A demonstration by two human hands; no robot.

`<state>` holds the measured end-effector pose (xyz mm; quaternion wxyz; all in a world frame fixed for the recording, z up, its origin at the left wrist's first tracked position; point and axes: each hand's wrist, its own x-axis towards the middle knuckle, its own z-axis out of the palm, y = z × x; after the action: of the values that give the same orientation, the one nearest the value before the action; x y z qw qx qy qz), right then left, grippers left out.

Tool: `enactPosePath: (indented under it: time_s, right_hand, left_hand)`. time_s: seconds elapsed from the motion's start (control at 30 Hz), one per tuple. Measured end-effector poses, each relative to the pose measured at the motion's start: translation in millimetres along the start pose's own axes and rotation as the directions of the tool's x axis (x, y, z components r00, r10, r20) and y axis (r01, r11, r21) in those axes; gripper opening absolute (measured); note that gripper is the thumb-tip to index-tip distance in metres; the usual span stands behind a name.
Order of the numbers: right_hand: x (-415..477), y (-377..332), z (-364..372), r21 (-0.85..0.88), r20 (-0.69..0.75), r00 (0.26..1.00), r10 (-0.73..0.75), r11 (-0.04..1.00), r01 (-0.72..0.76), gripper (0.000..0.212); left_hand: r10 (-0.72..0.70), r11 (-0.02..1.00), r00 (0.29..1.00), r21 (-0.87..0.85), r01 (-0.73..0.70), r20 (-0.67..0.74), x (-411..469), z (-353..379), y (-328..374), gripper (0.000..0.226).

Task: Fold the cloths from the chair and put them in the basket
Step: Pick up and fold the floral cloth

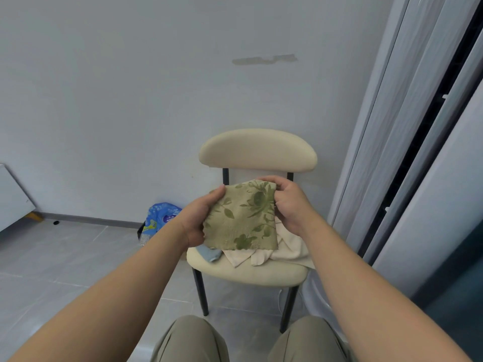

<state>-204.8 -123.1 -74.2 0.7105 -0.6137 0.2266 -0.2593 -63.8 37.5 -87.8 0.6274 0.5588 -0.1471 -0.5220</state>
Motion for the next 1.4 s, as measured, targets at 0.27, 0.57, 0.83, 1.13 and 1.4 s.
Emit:
enactPosePath:
  time_s: [0.27, 0.57, 0.83, 1.13, 1.4]
  right_hand:
    - [4, 24, -1, 0.270, -0.276, 0.946, 0.171, 0.958, -0.094, 0.031]
    - [2, 25, 8, 0.324, -0.165, 0.961, 0.221, 0.933, -0.159, 0.073]
    - [-6, 19, 19, -0.022, -0.278, 0.953, -0.117, 0.993, 0.115, 0.037]
    - [8, 15, 1, -0.464, -0.030, 0.968, -0.251, 0.861, 0.209, 0.049]
    - [6, 10, -1, -0.787, 0.026, 0.964, -0.266, 0.590, 0.183, 0.031]
  left_hand:
    - [0.337, 0.936, 0.917, 0.183, -0.302, -0.213, 4, 18, 5, 0.025]
    - [0.523, 0.816, 0.795, 0.450, -0.363, -0.308, 13, 21, 4, 0.020]
    - [0.422, 0.904, 0.821, 0.250, -0.347, -0.385, 19, 18, 0, 0.027]
    - [0.060, 0.963, 0.925, 0.264, 0.044, -0.374, 14, 2, -13, 0.054]
    - [-0.129, 0.974, 0.957, 0.149, 0.172, -0.260, 18, 4, -29, 0.072]
